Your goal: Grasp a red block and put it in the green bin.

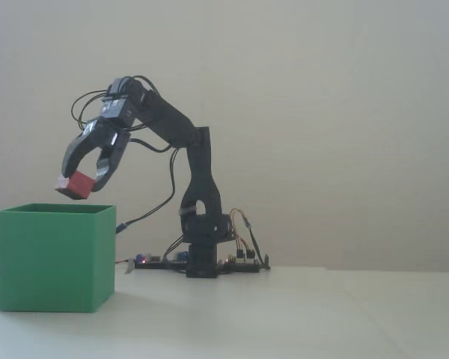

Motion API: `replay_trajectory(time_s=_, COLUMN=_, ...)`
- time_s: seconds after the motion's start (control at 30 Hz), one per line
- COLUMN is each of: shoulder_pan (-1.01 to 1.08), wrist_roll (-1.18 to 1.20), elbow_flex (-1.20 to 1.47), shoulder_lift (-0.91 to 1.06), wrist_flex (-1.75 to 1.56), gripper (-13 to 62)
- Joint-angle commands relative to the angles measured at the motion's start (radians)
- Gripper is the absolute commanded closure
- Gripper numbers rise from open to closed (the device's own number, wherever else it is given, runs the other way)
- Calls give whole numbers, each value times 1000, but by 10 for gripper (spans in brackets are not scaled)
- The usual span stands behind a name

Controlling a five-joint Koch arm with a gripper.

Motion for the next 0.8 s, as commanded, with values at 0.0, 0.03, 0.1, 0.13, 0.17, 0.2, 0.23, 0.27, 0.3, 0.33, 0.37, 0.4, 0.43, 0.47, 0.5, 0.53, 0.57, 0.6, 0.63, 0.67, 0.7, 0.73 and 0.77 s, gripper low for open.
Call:
replay_trajectory(time_s=0.0, shoulder_pan=12, wrist_roll=-5, elbow_flex=-31, shoulder_lift=18, wrist_flex=-17, gripper=457)
replay_trajectory(time_s=0.03, shoulder_pan=15, wrist_roll=-3, elbow_flex=-32, shoulder_lift=20, wrist_flex=-17, gripper=457)
replay_trajectory(time_s=0.1, shoulder_pan=21, wrist_roll=-2, elbow_flex=-35, shoulder_lift=26, wrist_flex=-17, gripper=456)
replay_trajectory(time_s=0.13, shoulder_pan=21, wrist_roll=-2, elbow_flex=-35, shoulder_lift=32, wrist_flex=-17, gripper=423)
replay_trajectory(time_s=0.17, shoulder_pan=21, wrist_roll=-2, elbow_flex=-35, shoulder_lift=34, wrist_flex=-15, gripper=330)
replay_trajectory(time_s=0.2, shoulder_pan=21, wrist_roll=-3, elbow_flex=-34, shoulder_lift=34, wrist_flex=-3, gripper=222)
replay_trajectory(time_s=0.23, shoulder_pan=20, wrist_roll=-6, elbow_flex=-34, shoulder_lift=35, wrist_flex=9, gripper=174)
replay_trajectory(time_s=0.27, shoulder_pan=20, wrist_roll=-14, elbow_flex=-34, shoulder_lift=35, wrist_flex=9, gripper=171)
replay_trajectory(time_s=0.3, shoulder_pan=21, wrist_roll=-14, elbow_flex=-34, shoulder_lift=38, wrist_flex=9, gripper=171)
replay_trajectory(time_s=0.33, shoulder_pan=23, wrist_roll=-14, elbow_flex=-34, shoulder_lift=48, wrist_flex=9, gripper=171)
replay_trajectory(time_s=0.37, shoulder_pan=25, wrist_roll=-14, elbow_flex=-34, shoulder_lift=48, wrist_flex=9, gripper=171)
replay_trajectory(time_s=0.4, shoulder_pan=26, wrist_roll=-14, elbow_flex=-34, shoulder_lift=55, wrist_flex=9, gripper=171)
replay_trajectory(time_s=0.43, shoulder_pan=26, wrist_roll=-14, elbow_flex=-34, shoulder_lift=57, wrist_flex=9, gripper=171)
replay_trajectory(time_s=0.47, shoulder_pan=26, wrist_roll=-15, elbow_flex=-34, shoulder_lift=58, wrist_flex=9, gripper=171)
replay_trajectory(time_s=0.5, shoulder_pan=26, wrist_roll=-15, elbow_flex=-34, shoulder_lift=64, wrist_flex=11, gripper=171)
replay_trajectory(time_s=0.53, shoulder_pan=26, wrist_roll=-14, elbow_flex=-34, shoulder_lift=67, wrist_flex=14, gripper=172)
replay_trajectory(time_s=0.57, shoulder_pan=25, wrist_roll=-15, elbow_flex=-32, shoulder_lift=81, wrist_flex=17, gripper=173)
replay_trajectory(time_s=0.6, shoulder_pan=23, wrist_roll=-15, elbow_flex=-31, shoulder_lift=91, wrist_flex=18, gripper=174)
replay_trajectory(time_s=0.63, shoulder_pan=17, wrist_roll=-15, elbow_flex=-31, shoulder_lift=103, wrist_flex=18, gripper=175)
replay_trajectory(time_s=0.67, shoulder_pan=0, wrist_roll=-15, elbow_flex=-31, shoulder_lift=120, wrist_flex=18, gripper=175)
replay_trajectory(time_s=0.7, shoulder_pan=-28, wrist_roll=-17, elbow_flex=-31, shoulder_lift=133, wrist_flex=18, gripper=174)
replay_trajectory(time_s=0.73, shoulder_pan=-51, wrist_roll=-31, elbow_flex=-29, shoulder_lift=149, wrist_flex=14, gripper=172)
replay_trajectory(time_s=0.77, shoulder_pan=-72, wrist_roll=-41, elbow_flex=-29, shoulder_lift=167, wrist_flex=9, gripper=172)
